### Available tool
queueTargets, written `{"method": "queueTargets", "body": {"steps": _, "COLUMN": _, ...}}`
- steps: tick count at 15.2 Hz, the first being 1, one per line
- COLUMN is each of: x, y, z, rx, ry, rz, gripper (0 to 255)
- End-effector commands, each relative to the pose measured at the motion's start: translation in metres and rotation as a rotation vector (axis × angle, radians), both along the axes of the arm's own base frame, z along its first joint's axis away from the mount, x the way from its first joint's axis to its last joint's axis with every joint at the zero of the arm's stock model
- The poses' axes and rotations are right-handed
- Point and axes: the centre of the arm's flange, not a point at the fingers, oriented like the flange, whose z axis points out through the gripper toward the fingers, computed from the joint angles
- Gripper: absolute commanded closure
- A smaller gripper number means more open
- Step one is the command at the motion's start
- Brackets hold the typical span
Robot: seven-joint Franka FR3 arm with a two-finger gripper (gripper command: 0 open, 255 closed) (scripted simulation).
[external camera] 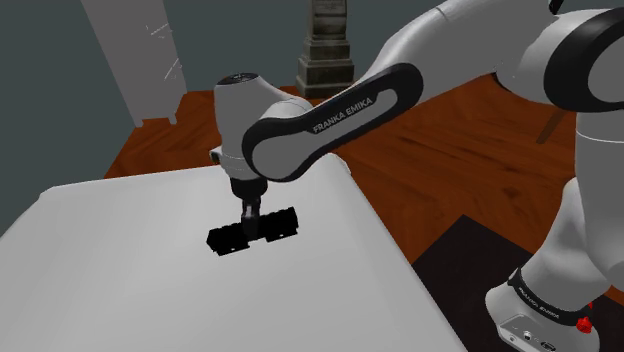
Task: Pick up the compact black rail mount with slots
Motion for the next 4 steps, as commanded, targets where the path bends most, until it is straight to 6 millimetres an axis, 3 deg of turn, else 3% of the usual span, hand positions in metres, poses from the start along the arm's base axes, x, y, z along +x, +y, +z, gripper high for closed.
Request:
{"method": "queueTargets", "body": {"steps": 1, "x": 0.0007, "y": -0.0003, "z": 0.0111, "rx": 0.000, "ry": 0.000, "rz": 0.000, "gripper": 255}}
{"method": "queueTargets", "body": {"steps": 4, "x": 0.0007, "y": -0.0003, "z": 0.0172, "rx": 0.000, "ry": 0.000, "rz": 0.000, "gripper": 255}}
